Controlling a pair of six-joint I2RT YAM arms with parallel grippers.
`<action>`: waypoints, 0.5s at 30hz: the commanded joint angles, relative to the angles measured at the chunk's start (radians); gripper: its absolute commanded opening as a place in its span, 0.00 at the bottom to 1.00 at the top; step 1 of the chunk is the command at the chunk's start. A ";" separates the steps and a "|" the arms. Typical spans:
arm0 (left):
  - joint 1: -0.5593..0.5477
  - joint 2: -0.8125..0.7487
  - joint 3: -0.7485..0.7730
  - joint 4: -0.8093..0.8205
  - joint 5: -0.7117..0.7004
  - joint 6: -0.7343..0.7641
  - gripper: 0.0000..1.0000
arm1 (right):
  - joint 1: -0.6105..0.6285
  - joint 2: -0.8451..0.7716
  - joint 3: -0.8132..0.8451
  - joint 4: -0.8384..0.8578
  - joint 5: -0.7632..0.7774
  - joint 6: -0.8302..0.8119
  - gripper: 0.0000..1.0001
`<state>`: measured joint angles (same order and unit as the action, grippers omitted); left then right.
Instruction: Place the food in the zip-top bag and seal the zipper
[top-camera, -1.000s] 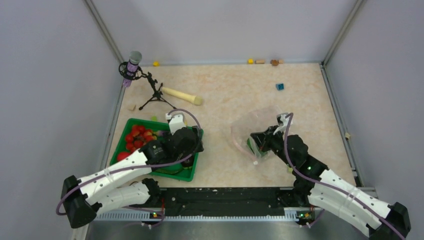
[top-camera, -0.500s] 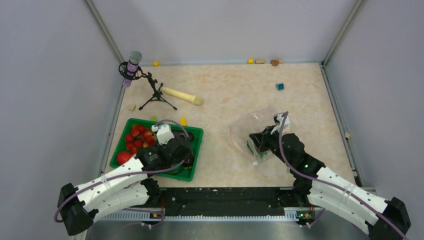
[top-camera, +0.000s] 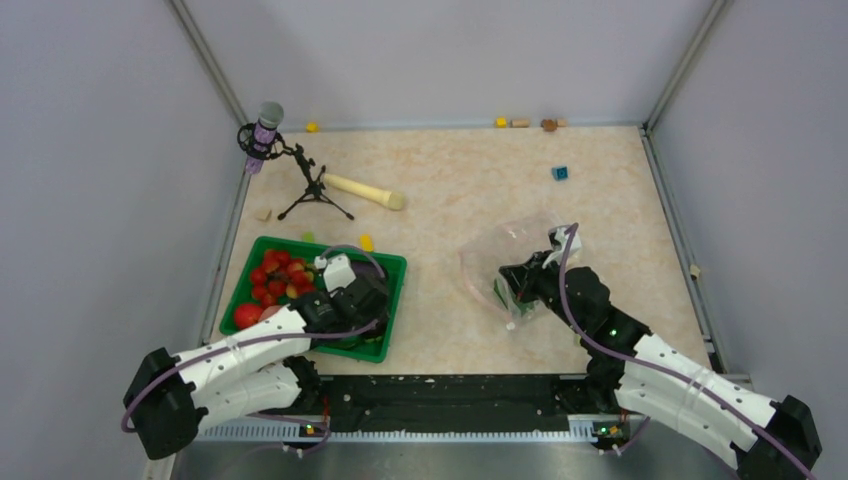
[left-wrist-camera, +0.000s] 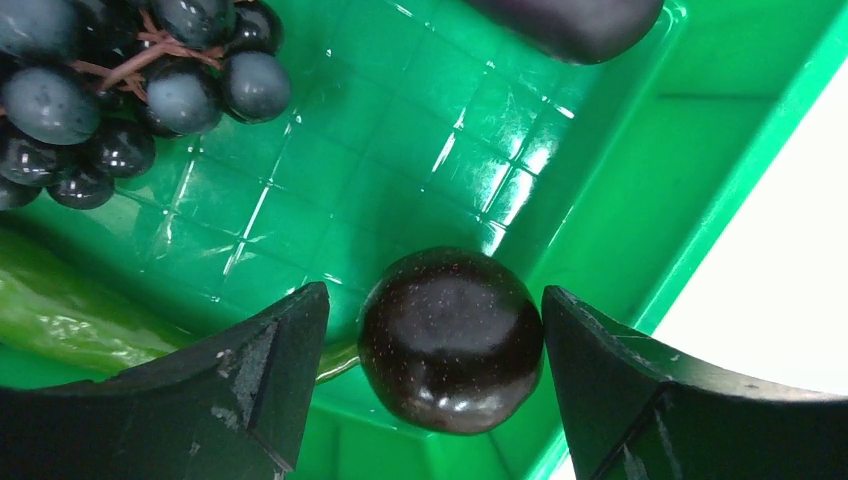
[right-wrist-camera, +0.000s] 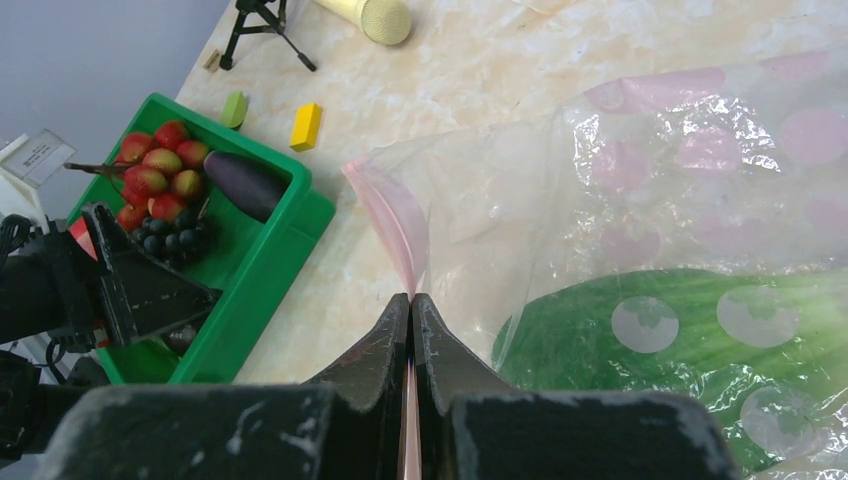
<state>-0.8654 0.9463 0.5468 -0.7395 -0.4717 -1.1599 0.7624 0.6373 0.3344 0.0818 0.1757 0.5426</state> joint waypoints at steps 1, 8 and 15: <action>0.005 0.022 -0.023 0.054 0.028 -0.019 0.81 | -0.006 0.006 0.008 0.036 0.019 -0.008 0.00; 0.005 0.030 -0.046 0.100 0.066 -0.012 0.61 | -0.006 0.011 0.007 0.035 0.029 -0.007 0.00; 0.005 -0.010 0.004 -0.011 -0.027 -0.036 0.18 | -0.006 0.009 0.010 0.033 0.015 -0.005 0.00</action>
<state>-0.8635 0.9710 0.5198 -0.6739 -0.4355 -1.1751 0.7624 0.6445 0.3344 0.0818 0.1894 0.5426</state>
